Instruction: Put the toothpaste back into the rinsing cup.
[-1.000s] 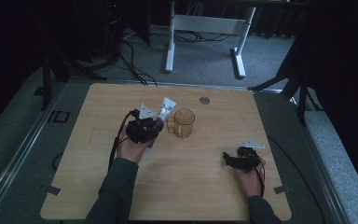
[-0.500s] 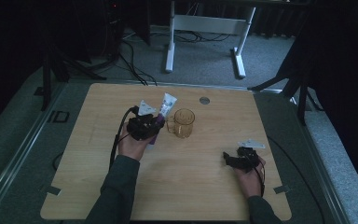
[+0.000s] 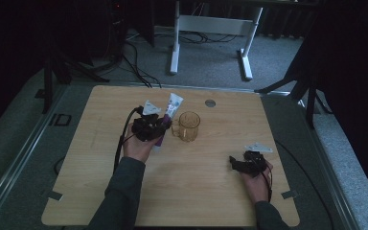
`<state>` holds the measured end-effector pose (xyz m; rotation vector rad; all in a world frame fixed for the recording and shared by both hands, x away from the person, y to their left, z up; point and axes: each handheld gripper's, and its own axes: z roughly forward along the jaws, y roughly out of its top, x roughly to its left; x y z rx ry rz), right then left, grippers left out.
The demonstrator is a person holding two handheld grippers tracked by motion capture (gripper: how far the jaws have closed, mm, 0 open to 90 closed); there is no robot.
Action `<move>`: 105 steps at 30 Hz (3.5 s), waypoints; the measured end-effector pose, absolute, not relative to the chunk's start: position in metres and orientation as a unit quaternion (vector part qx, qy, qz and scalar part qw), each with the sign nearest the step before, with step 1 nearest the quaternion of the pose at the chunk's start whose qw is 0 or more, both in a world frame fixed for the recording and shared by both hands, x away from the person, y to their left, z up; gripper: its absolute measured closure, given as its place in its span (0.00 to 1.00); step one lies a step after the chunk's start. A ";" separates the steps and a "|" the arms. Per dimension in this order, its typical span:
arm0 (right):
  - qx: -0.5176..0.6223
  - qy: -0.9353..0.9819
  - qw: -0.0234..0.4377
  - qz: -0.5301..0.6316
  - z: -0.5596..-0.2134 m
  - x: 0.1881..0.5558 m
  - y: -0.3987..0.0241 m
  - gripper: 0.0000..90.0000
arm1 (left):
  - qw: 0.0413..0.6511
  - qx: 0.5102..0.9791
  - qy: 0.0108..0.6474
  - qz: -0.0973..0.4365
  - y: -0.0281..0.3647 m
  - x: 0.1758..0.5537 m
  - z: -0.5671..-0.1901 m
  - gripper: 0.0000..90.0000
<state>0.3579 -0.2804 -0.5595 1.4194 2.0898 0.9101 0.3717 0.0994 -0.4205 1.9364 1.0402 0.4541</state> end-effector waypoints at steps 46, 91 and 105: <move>0.515 0.758 0.226 0.330 -0.559 0.358 -0.280 0.25 | 0.447 0.762 0.426 0.194 0.094 0.397 -0.399 0.81; 0.514 0.759 0.226 0.330 -0.559 0.358 -0.281 0.25 | 0.494 0.727 0.427 0.214 0.073 0.422 -0.385 0.81; 0.514 0.758 0.226 0.330 -0.560 0.358 -0.280 0.25 | 0.511 0.710 0.433 0.216 0.067 0.429 -0.390 0.81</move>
